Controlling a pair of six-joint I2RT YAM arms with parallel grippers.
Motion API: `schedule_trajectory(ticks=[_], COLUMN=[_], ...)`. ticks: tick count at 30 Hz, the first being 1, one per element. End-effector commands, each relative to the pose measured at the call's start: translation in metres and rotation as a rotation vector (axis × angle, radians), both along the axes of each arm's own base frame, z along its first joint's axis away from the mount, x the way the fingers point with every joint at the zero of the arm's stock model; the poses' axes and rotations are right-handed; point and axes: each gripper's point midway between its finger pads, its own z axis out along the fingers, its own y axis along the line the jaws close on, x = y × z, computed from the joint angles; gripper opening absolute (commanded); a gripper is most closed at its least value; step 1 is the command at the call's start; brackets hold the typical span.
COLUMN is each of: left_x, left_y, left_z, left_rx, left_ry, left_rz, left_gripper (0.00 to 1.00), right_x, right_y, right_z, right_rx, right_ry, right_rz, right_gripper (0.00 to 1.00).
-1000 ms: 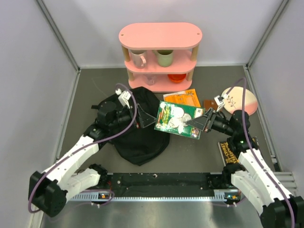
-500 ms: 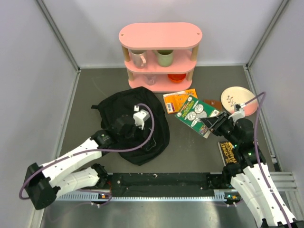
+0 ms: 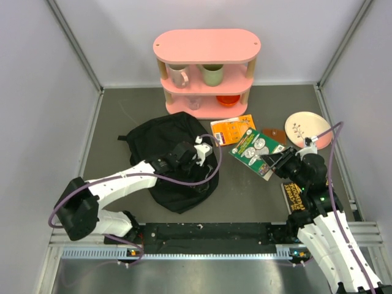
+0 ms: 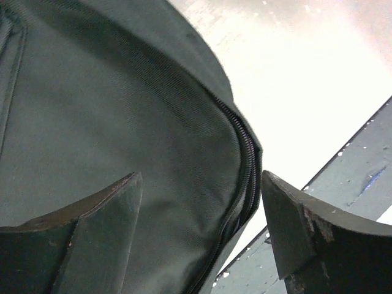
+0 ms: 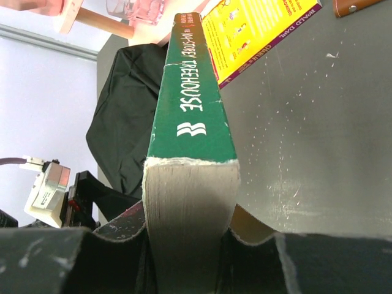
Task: Pack the student bag
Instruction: Place the book in the student bag.
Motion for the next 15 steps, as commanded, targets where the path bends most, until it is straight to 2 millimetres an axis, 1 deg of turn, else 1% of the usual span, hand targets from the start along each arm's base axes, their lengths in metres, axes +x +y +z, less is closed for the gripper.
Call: schedule_trajectory(ticks=[1,2,3,4,7,9,12,15], left_x=[0.004,0.003,0.003,0.003,0.004,0.007,0.004,0.002], left_y=[-0.026,-0.026,-0.027,-0.026,-0.024,-0.024,-0.028,-0.031], left_z=[0.020,0.018,0.015,0.012,0.004,0.003,0.001,0.000], left_rx=[-0.086,-0.085,-0.079,-0.073,-0.057,-0.054,-0.065,-0.071], left_ry=[-0.020,-0.015,-0.008,0.000,0.011,0.004,0.022,0.036], left_rz=[-0.079,-0.081,-0.083,-0.078,-0.048,-0.036,-0.054,-0.065], left_gripper=[0.81,0.79,0.74,0.71,0.66,0.60,0.57,0.50], right_x=[0.006,0.006,0.006,0.006,0.005,0.004,0.003,0.003], right_y=[0.005,0.005,0.005,0.005,0.005,0.005,0.004,0.005], right_z=[0.049,0.048,0.048,0.048,0.048,0.048,0.047,0.042], right_rx=[0.063,0.063,0.066,0.068,0.067,0.066,0.069,0.074], right_ry=[-0.145,-0.142,-0.140,-0.141,-0.148,-0.153,-0.156,-0.143], right_rz=[0.004,0.004,0.003,0.003,0.006,0.005,0.000,0.001], right_gripper=[0.00,0.00,0.00,0.00,0.00,0.00,0.00,0.00])
